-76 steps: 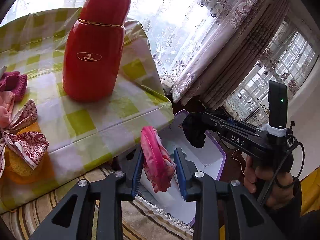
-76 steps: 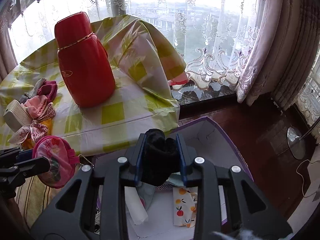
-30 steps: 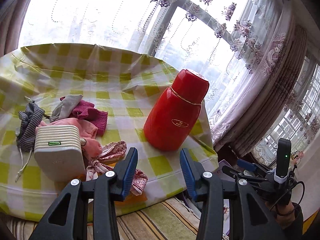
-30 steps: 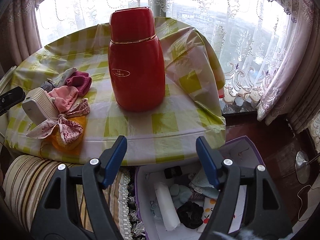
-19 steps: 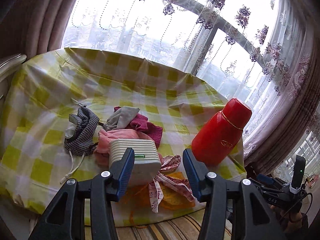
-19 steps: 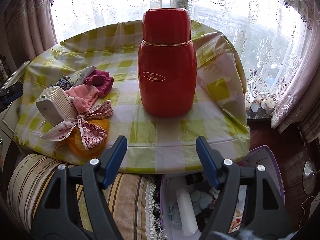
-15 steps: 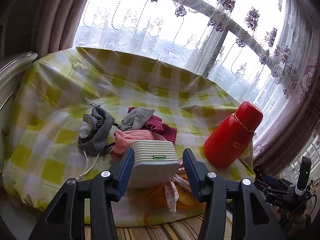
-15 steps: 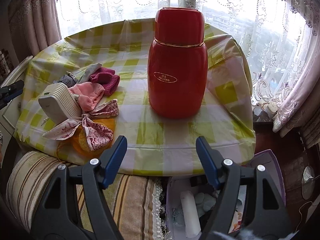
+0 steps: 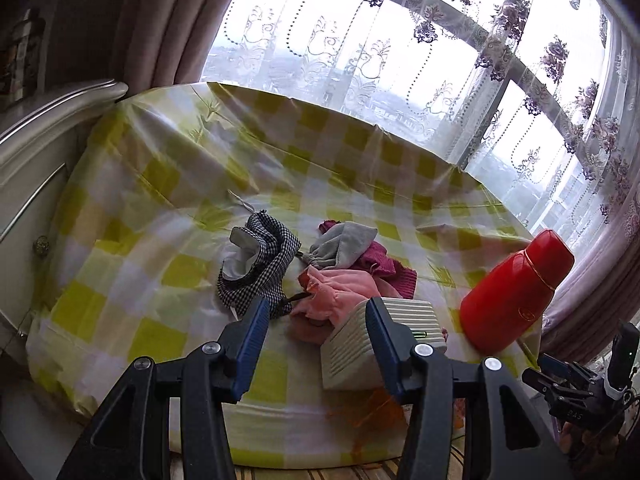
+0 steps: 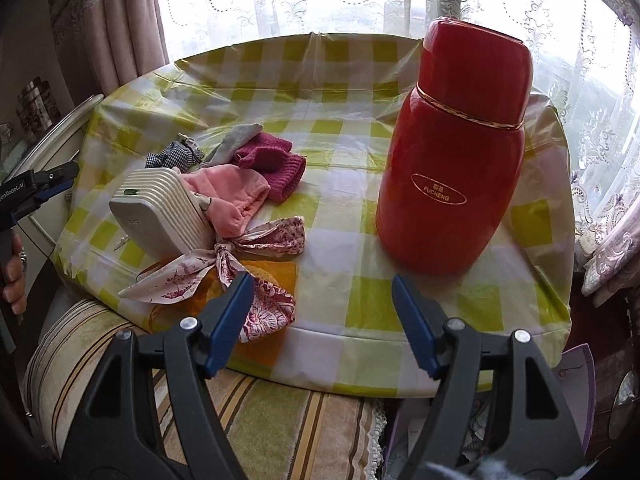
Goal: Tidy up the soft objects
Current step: 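Grasp the houndstooth cap with the left gripper while the right gripper grasps the magenta knit mitten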
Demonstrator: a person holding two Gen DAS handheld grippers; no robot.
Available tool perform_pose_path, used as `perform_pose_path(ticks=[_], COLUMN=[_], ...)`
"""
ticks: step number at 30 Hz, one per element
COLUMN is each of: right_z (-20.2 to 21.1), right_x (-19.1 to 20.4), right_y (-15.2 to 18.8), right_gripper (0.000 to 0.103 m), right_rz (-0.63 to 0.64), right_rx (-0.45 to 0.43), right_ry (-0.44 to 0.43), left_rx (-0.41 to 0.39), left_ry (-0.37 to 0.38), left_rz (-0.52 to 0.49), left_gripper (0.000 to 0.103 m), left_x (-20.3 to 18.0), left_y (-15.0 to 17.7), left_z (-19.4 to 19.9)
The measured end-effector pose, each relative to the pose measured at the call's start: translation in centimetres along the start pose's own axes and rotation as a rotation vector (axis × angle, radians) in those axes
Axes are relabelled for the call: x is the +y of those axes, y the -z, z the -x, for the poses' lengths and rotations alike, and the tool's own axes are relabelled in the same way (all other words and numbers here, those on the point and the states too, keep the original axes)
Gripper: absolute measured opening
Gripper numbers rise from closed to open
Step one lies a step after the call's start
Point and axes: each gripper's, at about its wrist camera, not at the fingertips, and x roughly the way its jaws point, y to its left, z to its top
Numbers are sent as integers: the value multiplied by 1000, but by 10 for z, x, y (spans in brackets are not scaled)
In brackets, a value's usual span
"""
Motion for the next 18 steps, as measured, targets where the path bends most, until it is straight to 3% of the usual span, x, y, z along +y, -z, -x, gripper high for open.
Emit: perform_pose_path(ticks=[10,18], right_z=[-39,-77], right_x=[15,26], right_y=[-46,-80], right_gripper=[74,78], right_rz=[64,55], right_rx=[6,26], right_ry=[-59,-109], left_rx=[46,80], left_ry=[-53,-51], left_rz=[38,44], left_gripper=[58,67], left_x=[30,38], left_y=[-12,-26], left_z=[-39,-79])
